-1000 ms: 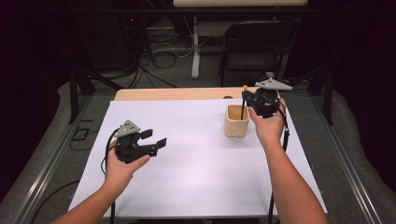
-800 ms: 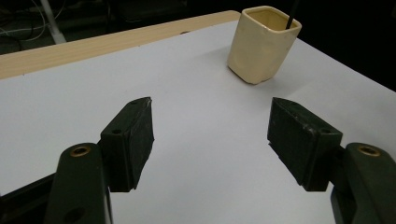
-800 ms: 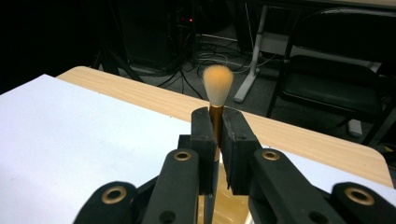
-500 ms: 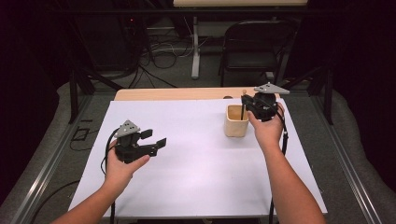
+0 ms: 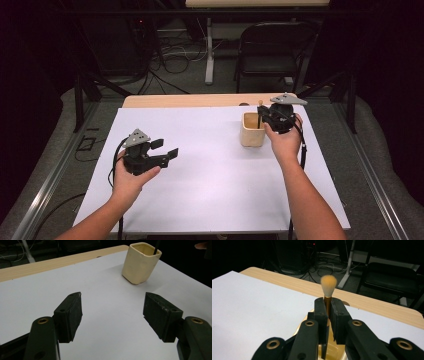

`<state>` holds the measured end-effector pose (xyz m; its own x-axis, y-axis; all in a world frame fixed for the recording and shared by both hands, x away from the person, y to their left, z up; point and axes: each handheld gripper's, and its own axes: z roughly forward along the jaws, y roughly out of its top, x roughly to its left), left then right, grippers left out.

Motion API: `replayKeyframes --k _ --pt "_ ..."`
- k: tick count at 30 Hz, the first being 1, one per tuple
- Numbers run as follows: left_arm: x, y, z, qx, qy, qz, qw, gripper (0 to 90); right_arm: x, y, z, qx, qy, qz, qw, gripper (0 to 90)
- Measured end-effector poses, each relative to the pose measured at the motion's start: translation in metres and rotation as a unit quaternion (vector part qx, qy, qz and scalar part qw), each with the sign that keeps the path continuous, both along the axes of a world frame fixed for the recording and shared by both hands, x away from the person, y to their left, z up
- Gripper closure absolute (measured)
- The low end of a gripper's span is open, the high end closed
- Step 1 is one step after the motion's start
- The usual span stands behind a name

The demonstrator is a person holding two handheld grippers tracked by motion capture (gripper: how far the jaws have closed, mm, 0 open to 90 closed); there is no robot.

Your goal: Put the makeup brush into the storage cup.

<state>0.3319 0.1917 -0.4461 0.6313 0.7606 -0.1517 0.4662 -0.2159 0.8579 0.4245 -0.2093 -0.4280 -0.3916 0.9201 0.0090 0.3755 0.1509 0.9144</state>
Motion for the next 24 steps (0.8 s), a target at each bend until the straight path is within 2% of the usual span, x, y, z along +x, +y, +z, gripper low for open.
replayKeyframes --k 24 --pt "0.000 0.000 -0.003 0.003 0.002 0.000 1.0000 32.0 0.002 -0.001 -0.020 -0.006 0.017 -0.002 0.9998 83.8"
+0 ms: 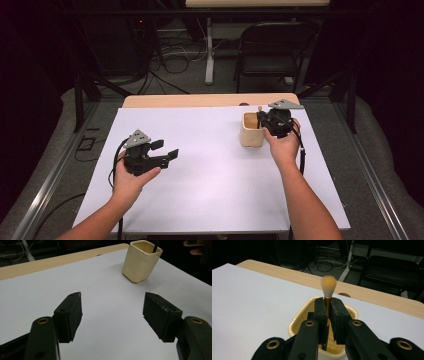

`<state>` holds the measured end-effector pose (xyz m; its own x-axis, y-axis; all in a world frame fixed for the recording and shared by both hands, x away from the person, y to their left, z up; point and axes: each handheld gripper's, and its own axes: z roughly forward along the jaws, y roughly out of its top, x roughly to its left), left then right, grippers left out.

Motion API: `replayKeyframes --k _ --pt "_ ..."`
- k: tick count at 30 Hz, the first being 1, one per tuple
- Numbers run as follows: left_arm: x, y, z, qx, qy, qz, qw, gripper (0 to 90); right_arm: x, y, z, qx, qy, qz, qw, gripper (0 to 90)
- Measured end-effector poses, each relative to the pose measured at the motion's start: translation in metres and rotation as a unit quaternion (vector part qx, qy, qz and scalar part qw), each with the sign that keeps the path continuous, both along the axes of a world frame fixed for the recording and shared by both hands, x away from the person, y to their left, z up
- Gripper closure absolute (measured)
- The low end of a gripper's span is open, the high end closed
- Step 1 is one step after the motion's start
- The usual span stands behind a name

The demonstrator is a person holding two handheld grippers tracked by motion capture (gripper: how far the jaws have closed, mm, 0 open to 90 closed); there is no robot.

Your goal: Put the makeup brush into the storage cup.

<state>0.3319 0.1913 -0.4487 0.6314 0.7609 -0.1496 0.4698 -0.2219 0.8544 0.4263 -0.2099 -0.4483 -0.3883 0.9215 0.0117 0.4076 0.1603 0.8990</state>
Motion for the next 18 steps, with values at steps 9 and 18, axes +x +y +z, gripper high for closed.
replayKeyframes --k 9,18 --pt "0.0001 0.0010 -0.0004 0.001 0.001 0.000 1.0000 32.0 0.0008 0.0010 -0.0070 -0.005 0.009 -0.001 0.9999 83.7" --pt "-0.0003 0.0010 -0.0003 0.000 0.000 0.001 1.0000 32.1 0.0006 0.0002 -0.0069 -0.003 0.011 -0.001 0.9999 83.7"
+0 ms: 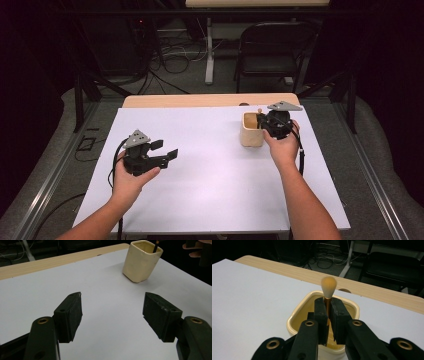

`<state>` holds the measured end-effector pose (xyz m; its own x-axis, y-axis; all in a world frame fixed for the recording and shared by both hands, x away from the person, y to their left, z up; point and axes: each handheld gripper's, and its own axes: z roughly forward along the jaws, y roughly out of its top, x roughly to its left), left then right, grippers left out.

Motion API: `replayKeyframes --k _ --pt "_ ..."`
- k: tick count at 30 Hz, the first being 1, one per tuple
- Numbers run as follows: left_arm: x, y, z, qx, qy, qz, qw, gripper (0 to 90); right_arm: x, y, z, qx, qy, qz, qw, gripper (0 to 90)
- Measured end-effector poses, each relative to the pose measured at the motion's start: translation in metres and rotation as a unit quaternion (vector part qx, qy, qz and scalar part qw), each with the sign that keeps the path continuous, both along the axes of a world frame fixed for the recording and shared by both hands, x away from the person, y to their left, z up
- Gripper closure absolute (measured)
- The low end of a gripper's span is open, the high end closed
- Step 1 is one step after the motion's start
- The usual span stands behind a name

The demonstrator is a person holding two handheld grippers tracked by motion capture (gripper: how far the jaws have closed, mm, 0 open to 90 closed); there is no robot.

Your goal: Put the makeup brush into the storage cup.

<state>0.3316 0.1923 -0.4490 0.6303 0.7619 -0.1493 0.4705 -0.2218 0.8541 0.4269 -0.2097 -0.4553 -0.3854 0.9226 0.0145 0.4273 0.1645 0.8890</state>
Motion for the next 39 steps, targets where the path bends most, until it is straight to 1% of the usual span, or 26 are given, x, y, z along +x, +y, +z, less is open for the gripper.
replayKeyframes --k 11,14,17,20,23,25,28,32,34,39 --pt "0.0004 -0.0002 -0.0006 0.001 0.001 -0.001 1.0000 32.1 -0.0002 0.0007 -0.0009 -0.004 0.004 0.003 1.0000 83.5" --pt "0.0002 -0.0006 -0.0006 0.000 0.002 -0.001 1.0000 32.1 0.0000 0.0001 -0.0018 -0.004 0.006 0.006 1.0000 82.0" --pt "0.0001 -0.0006 -0.0005 0.000 0.002 -0.001 1.0000 32.1 -0.0003 -0.0002 -0.0021 -0.003 0.006 0.010 0.9999 76.4" --pt "0.0001 -0.0003 -0.0005 0.001 0.002 0.000 1.0000 32.1 -0.0001 -0.0007 -0.0016 -0.002 0.006 0.011 0.9999 67.7" --pt "0.0002 -0.0002 -0.0004 0.001 0.002 0.000 1.0000 32.1 0.0005 -0.0011 -0.0021 0.001 0.012 0.012 0.9998 58.9" --pt "0.0003 -0.0002 -0.0004 0.001 0.002 0.000 1.0000 32.1 0.0005 -0.0016 -0.0023 0.003 0.013 0.013 0.9998 54.7" --pt "0.0005 -0.0004 -0.0005 0.000 0.003 0.000 1.0000 32.1 0.0007 -0.0015 -0.0024 -0.001 0.013 0.014 0.9998 48.9" --pt "0.0004 -0.0003 -0.0003 0.000 0.003 0.000 1.0000 32.1 -0.0004 -0.0001 -0.0012 -0.003 0.014 0.024 0.9996 46.6" --pt "0.0004 0.0000 -0.0001 0.000 0.004 0.001 1.0000 32.1 -0.0008 0.0011 -0.0007 -0.005 0.009 0.026 0.9996 45.4" --pt "0.0000 0.0004 0.0009 -0.002 0.005 0.001 1.0000 32.1 -0.0021 0.0038 0.0007 0.001 0.007 0.032 0.9995 39.4"
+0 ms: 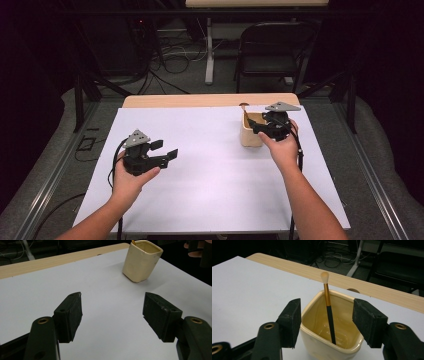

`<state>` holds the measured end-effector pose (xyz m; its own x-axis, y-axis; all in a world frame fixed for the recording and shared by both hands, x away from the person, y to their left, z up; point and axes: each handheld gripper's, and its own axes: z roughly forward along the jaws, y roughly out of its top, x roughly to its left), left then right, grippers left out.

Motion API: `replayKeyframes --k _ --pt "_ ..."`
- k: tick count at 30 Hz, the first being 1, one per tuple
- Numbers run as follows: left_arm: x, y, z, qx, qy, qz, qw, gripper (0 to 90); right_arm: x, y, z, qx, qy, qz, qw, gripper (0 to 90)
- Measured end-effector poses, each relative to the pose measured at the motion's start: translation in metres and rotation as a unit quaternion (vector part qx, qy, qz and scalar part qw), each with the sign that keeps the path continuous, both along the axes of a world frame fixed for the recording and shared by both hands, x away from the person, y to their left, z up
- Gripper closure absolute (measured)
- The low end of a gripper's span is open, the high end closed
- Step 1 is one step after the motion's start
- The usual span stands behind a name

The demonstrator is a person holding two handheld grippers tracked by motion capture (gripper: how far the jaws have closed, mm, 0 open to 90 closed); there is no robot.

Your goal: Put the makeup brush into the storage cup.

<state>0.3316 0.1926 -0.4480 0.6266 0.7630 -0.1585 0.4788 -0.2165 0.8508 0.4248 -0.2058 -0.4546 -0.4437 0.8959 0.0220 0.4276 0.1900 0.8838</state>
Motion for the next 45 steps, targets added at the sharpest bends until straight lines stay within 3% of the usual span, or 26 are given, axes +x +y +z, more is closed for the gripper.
replayKeyframes --k 6,21,26,32,34,36,38,45 --pt "0.000 0.001 0.000 0.001 0.001 0.000 1.0000 32.1 -0.001 0.002 0.001 0.002 0.002 0.007 1.0000 35.9" --pt "-0.001 0.004 0.002 0.001 0.003 0.003 1.0000 32.3 -0.009 0.009 0.007 0.005 0.018 0.039 0.9991 40.8" --pt "-0.001 0.005 0.002 0.002 0.003 0.002 1.0000 32.3 -0.011 0.015 0.008 0.007 0.009 0.062 0.9980 42.3" --pt "-0.002 0.006 0.002 0.003 0.004 0.003 1.0000 32.3 -0.014 0.018 0.011 0.001 0.001 0.069 0.9976 41.6" --pt "-0.002 0.007 0.002 0.002 0.004 0.003 1.0000 32.4 -0.016 0.018 0.011 -0.015 0.011 0.060 0.9980 39.3" --pt "-0.002 0.008 0.002 0.003 0.003 0.003 1.0000 32.3 -0.017 0.018 0.012 -0.011 0.028 0.058 0.9979 35.6" --pt "-0.002 0.010 0.002 0.002 0.003 0.004 1.0000 32.3 -0.019 0.017 0.013 -0.016 0.021 0.060 0.9978 31.5" --pt "-0.004 0.015 0.002 0.005 0.004 0.003 1.0000 32.2 -0.025 0.013 0.017 0.006 0.021 0.062 0.9978 22.2"
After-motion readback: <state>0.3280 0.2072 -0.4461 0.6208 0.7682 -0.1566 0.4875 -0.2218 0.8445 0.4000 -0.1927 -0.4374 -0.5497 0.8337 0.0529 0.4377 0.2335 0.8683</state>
